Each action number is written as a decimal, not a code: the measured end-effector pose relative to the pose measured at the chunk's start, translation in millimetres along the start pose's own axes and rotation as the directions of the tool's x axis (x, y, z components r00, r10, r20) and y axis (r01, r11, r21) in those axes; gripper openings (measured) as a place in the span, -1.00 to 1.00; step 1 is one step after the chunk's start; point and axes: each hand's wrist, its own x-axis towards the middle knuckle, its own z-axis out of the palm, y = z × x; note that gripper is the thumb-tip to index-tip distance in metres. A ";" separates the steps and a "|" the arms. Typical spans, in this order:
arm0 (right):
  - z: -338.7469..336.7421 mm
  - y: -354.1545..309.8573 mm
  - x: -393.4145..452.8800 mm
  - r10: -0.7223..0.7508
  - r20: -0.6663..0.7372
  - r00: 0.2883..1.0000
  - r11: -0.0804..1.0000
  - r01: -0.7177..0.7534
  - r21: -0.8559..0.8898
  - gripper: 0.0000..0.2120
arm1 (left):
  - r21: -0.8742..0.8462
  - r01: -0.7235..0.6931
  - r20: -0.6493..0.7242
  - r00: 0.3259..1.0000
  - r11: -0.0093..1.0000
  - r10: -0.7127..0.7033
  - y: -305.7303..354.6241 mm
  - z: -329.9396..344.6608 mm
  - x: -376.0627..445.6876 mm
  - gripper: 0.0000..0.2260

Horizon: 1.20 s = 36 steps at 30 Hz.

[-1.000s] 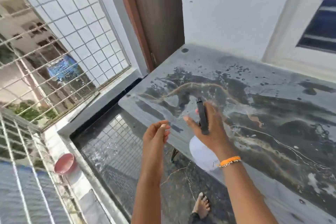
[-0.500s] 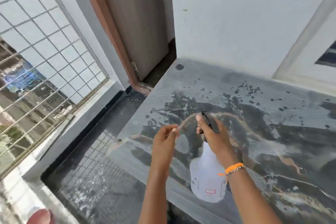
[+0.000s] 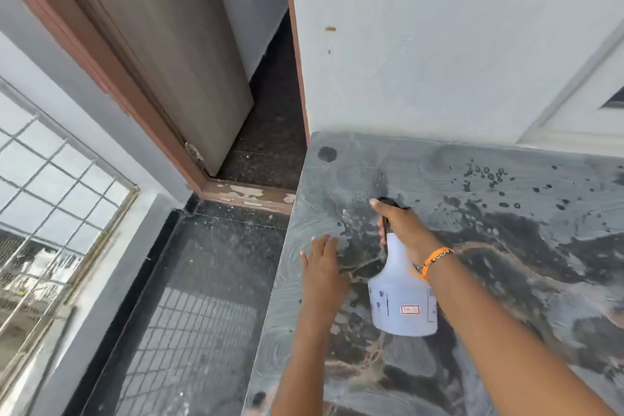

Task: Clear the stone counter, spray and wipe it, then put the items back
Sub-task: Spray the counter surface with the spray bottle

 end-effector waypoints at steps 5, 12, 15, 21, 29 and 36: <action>-8.7 1.5 6.6 0.122 0.021 0.992 0.986 -0.123 0.109 -0.68 | -0.050 -0.108 0.030 0.993 0.993 0.110 3.4 5.7 12.3 -0.44; -71.5 1.4 -13.2 0.157 -0.059 0.986 0.961 -0.138 0.238 -0.66 | -0.120 -0.243 0.078 0.964 0.963 0.253 39.0 32.7 23.3 -0.44; -96.9 -0.3 -14.2 0.137 -0.137 0.981 0.973 -0.107 0.206 -0.67 | -0.146 -0.271 0.158 0.943 0.952 0.293 62.6 46.9 19.3 -0.45; -130.0 0.2 -3.3 0.081 -0.256 0.963 0.986 -0.039 0.163 -0.57 | -0.091 -0.344 0.282 0.891 0.935 0.355 95.7 70.4 12.0 -0.37; -210.6 12.7 -28.9 0.205 -0.158 0.966 0.961 -0.168 0.220 -0.62 | -0.056 -0.373 0.349 0.862 0.926 0.368 146.0 105.4 -4.7 -0.39; -319.4 28.5 -36.0 0.087 -0.231 0.969 0.967 -0.026 0.254 -0.77 | 0.034 -0.386 0.481 0.815 0.922 0.323 231.0 159.8 -37.5 -0.25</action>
